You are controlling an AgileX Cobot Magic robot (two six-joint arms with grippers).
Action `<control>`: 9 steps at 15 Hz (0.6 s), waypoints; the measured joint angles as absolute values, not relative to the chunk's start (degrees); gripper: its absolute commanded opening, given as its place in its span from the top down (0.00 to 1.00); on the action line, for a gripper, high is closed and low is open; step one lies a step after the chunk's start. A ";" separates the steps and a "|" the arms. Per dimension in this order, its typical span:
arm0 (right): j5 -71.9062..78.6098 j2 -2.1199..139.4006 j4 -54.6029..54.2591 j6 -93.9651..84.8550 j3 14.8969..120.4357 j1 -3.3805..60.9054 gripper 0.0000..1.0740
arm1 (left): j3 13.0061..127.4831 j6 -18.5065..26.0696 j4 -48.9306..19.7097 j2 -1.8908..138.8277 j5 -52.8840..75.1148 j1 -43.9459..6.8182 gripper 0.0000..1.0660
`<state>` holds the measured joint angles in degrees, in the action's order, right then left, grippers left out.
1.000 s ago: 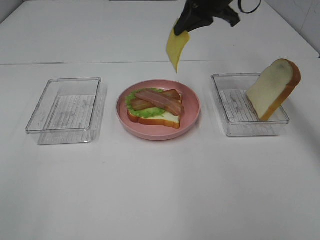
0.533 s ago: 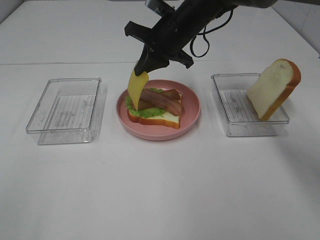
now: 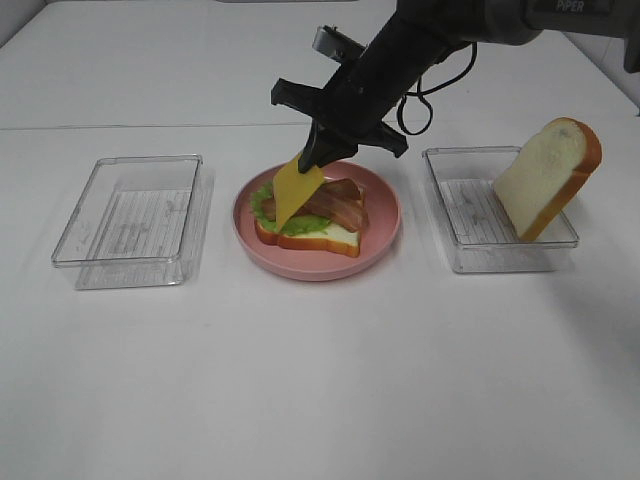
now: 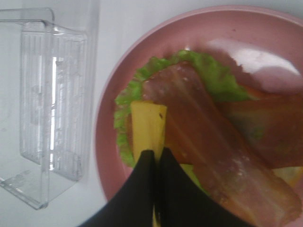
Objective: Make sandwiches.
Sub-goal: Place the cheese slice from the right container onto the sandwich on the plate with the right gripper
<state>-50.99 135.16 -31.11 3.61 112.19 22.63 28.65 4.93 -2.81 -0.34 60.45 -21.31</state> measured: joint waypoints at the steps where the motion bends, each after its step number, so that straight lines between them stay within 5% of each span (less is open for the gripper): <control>1: -50.99 135.16 -29.16 5.16 112.19 22.63 0.93 | 28.65 4.93 -2.81 -0.34 60.45 -21.31 0.09; 4: -51.05 135.16 -24.87 7.91 112.19 22.63 0.70 | 28.65 4.93 -2.81 -0.34 60.45 -21.31 0.09; 7: -52.02 135.16 -23.66 7.85 112.19 22.63 0.33 | 28.65 4.93 -2.81 -0.34 60.45 -21.31 0.09; 9: -53.80 135.16 -22.23 7.45 112.19 22.63 0.28 | 28.65 4.93 -2.81 -0.34 60.45 -21.31 0.09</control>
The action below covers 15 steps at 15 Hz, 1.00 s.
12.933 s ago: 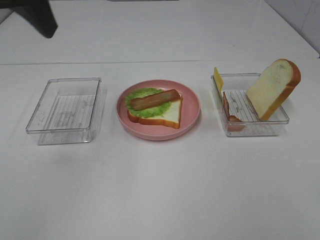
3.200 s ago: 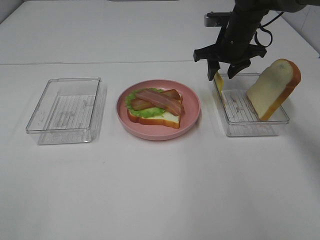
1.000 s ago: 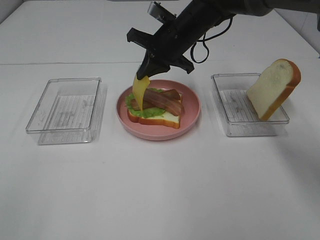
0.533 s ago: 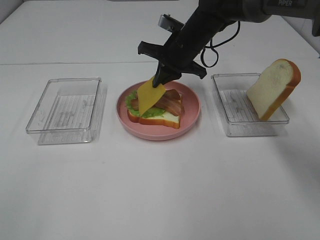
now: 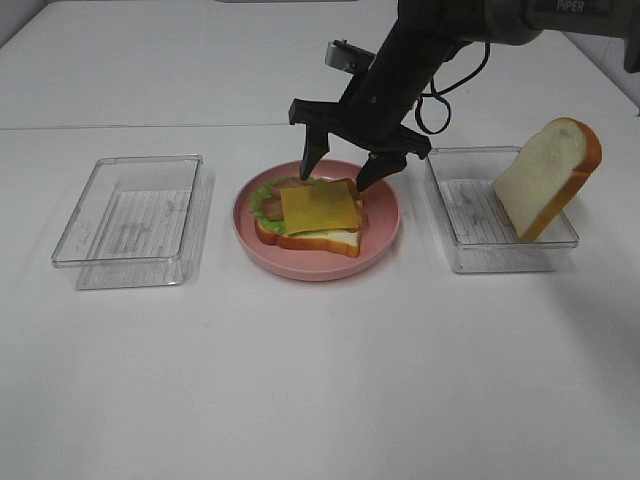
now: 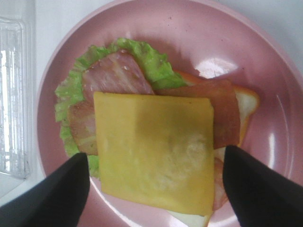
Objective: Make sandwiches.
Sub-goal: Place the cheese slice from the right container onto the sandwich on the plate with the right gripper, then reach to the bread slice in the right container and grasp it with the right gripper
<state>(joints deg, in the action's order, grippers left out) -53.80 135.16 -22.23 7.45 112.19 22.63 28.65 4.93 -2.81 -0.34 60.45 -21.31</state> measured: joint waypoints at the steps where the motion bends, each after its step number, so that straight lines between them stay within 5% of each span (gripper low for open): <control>1: -54.09 134.99 -21.49 7.45 112.19 22.63 0.28 | 28.65 4.93 -2.81 -0.34 60.45 -21.31 0.09; 6: -57.98 127.60 -13.69 7.45 112.19 21.43 0.28 | 28.65 4.93 -2.81 -0.34 60.45 -21.31 0.09; 15: -69.27 117.40 -4.93 7.45 112.19 4.18 0.28 | 28.65 4.93 -2.81 -0.34 60.45 -21.31 0.09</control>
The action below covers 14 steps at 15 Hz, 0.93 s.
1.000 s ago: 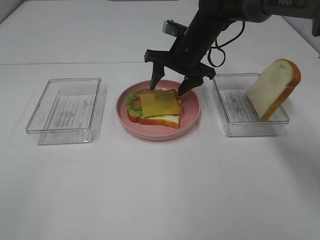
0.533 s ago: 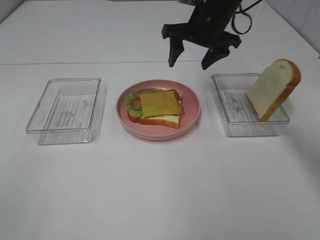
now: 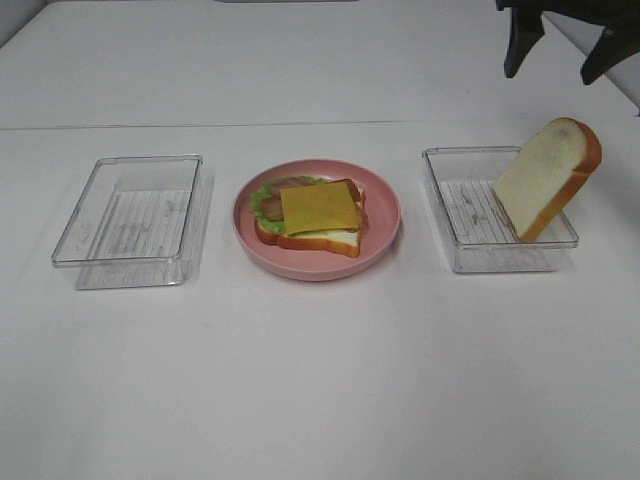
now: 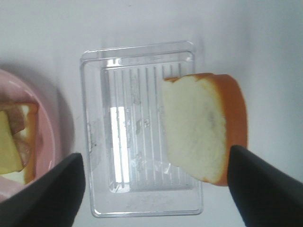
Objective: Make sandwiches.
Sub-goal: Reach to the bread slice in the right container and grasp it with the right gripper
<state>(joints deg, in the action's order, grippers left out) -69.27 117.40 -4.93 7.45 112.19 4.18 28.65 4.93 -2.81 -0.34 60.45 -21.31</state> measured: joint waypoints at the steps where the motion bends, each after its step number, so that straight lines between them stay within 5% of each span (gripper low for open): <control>1: -69.27 117.40 -4.81 7.45 112.19 0.57 0.28 | 28.65 4.93 -2.81 -0.34 60.45 -21.31 0.09; 14: -69.96 124.16 -8.42 1.20 108.92 -3.78 0.31 | 28.65 4.93 -2.81 -0.34 60.45 -21.31 0.09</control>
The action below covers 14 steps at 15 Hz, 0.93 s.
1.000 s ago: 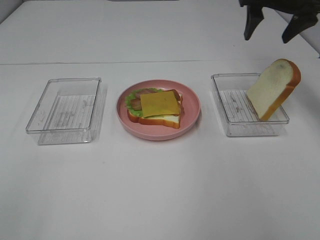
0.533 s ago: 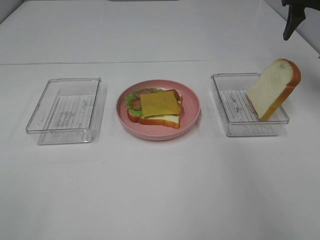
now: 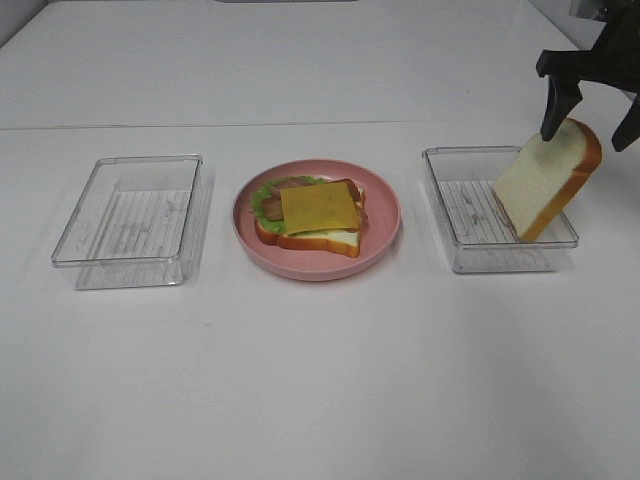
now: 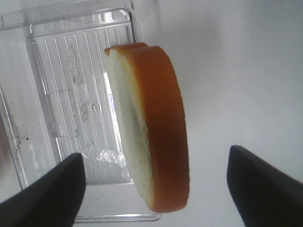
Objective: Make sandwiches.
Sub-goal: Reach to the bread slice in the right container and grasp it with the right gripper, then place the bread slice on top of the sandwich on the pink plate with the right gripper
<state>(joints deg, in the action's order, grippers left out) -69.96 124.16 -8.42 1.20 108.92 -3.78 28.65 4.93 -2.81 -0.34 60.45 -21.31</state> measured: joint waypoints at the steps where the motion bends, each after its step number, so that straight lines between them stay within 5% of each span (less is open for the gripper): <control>1: -69.96 124.96 -8.42 0.00 108.92 -3.78 0.34 | 28.65 4.93 -2.81 -0.34 60.45 -21.31 0.09; 4: -69.96 126.17 -8.48 -1.26 108.92 -3.78 0.54 | 28.65 4.93 -2.81 -0.34 60.45 -21.31 0.09; 8: -69.96 126.17 -8.88 -1.66 108.92 -3.78 1.00 | 28.65 4.93 -2.81 -0.34 60.45 -21.31 0.09; 14: -69.96 121.30 -12.20 -1.66 108.92 -3.78 1.00 | 28.65 4.93 -2.81 -0.34 60.45 -21.31 0.09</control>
